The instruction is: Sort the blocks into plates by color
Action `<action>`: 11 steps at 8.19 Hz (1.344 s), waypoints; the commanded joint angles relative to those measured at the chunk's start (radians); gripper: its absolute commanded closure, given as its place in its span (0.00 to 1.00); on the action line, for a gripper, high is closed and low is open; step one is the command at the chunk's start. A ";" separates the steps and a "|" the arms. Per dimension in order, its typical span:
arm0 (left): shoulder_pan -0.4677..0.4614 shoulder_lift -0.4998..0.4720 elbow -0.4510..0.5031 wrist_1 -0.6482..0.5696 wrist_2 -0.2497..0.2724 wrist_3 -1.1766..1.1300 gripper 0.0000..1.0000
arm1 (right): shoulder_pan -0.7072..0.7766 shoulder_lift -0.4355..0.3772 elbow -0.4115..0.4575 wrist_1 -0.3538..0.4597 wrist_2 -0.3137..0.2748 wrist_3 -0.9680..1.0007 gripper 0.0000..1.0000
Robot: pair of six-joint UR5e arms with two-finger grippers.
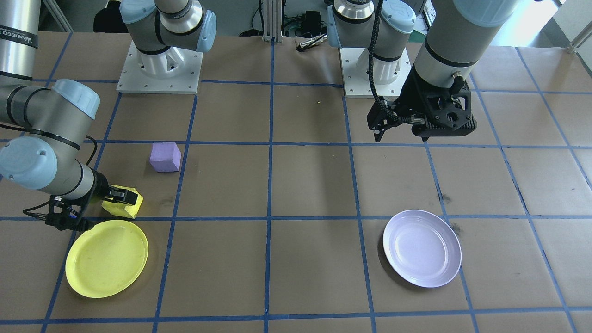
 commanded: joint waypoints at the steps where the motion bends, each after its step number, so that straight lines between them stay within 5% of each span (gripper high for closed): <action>1: 0.000 -0.001 -0.001 0.000 0.000 0.000 0.00 | 0.000 0.015 0.004 0.006 0.045 -0.001 0.49; 3: 0.000 -0.001 -0.001 0.000 0.000 0.000 0.00 | 0.000 0.006 0.003 0.003 0.054 -0.004 0.79; 7: 0.000 0.003 0.001 0.000 0.001 0.000 0.00 | 0.000 -0.037 -0.081 0.018 0.059 -0.015 0.76; 11: 0.000 -0.003 -0.001 0.014 0.001 0.000 0.00 | 0.012 0.148 -0.296 0.037 0.063 -0.027 0.68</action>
